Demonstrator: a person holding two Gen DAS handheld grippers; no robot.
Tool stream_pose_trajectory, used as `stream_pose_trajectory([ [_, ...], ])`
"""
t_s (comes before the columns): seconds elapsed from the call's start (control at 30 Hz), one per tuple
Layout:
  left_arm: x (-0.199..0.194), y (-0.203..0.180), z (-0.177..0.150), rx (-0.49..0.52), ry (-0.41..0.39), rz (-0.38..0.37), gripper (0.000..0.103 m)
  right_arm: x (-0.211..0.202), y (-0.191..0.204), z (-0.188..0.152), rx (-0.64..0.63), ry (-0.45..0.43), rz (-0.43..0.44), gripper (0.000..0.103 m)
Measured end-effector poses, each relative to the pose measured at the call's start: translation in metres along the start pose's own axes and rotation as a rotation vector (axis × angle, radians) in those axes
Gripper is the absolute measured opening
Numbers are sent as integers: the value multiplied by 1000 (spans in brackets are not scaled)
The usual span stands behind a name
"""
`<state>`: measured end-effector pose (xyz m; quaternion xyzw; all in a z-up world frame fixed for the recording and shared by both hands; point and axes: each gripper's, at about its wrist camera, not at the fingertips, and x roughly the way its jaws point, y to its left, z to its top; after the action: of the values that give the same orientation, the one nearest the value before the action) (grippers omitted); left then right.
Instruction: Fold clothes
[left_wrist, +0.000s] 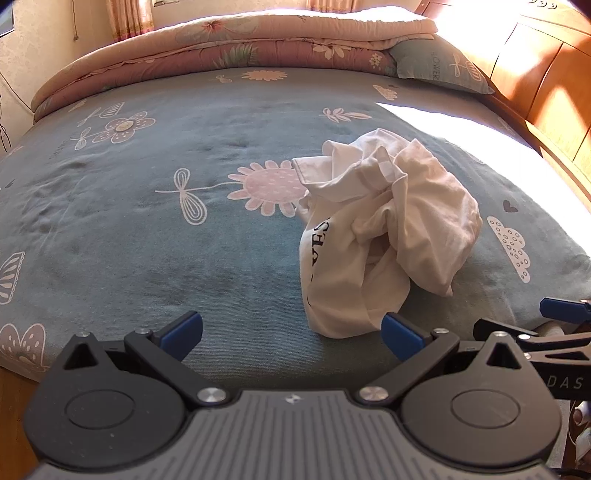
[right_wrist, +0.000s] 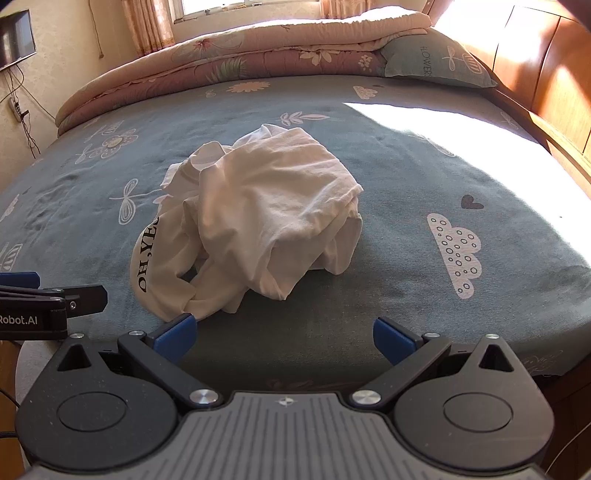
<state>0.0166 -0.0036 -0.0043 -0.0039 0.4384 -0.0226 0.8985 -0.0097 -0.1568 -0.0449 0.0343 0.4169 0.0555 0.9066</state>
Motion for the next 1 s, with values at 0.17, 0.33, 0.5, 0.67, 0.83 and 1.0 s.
stream_pose_trajectory([
  [0.17, 5, -2, 3, 8, 8, -1, 102, 5, -4, 2, 12, 10, 0, 103],
  [0.33, 11, -2, 8, 15, 18, 1, 102, 10, -7, 5, 19, 19, -3, 103],
  [0.5, 19, 0, 13, 13, 28, 5, 102, 16, -7, 11, 13, 21, -2, 103],
  [0.67, 27, 7, 19, 1, 39, 11, 102, 24, -3, 23, -11, 16, 1, 103],
  [0.83, 37, 19, 25, -25, 51, 25, 102, 37, 7, 38, -64, 3, 4, 103],
  [1.0, 47, 30, 30, -56, 60, 54, 102, 55, 28, 51, -177, -16, -2, 103],
])
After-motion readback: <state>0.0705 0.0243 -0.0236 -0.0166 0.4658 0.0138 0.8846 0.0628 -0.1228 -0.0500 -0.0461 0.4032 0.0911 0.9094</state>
